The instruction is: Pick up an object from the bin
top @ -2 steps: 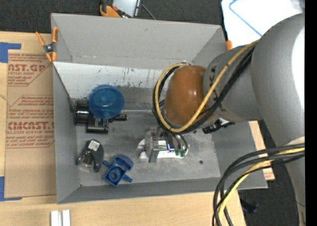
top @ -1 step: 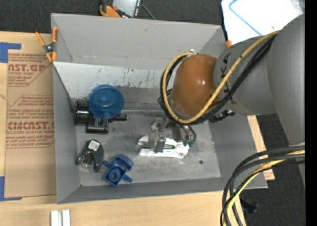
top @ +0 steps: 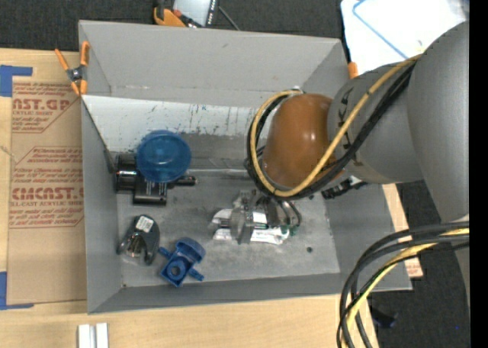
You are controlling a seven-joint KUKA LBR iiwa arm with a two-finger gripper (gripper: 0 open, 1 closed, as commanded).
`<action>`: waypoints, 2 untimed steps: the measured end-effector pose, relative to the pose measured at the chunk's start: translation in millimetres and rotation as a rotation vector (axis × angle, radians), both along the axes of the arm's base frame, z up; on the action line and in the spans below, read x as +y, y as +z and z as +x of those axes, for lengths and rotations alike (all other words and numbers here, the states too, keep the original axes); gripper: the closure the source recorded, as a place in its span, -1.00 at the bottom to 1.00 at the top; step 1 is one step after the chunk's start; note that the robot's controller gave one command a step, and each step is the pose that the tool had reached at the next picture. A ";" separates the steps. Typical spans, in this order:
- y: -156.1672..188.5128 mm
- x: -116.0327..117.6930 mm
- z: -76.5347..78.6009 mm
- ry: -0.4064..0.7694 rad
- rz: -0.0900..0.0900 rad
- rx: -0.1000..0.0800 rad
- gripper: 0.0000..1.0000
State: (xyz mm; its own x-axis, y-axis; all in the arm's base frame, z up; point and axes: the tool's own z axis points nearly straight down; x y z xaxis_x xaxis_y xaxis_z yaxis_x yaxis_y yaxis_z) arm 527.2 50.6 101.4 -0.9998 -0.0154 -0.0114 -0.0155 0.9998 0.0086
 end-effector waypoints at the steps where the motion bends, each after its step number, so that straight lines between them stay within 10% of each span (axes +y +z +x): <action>1: -20.2 41.0 4.8 0.016 -0.006 -0.028 1.00; 2: -19.9 5.7 3.1 -0.019 0.011 -0.033 1.00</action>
Offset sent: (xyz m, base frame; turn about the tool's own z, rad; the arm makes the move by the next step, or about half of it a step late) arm -0.0063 -0.0007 -0.0314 0.0205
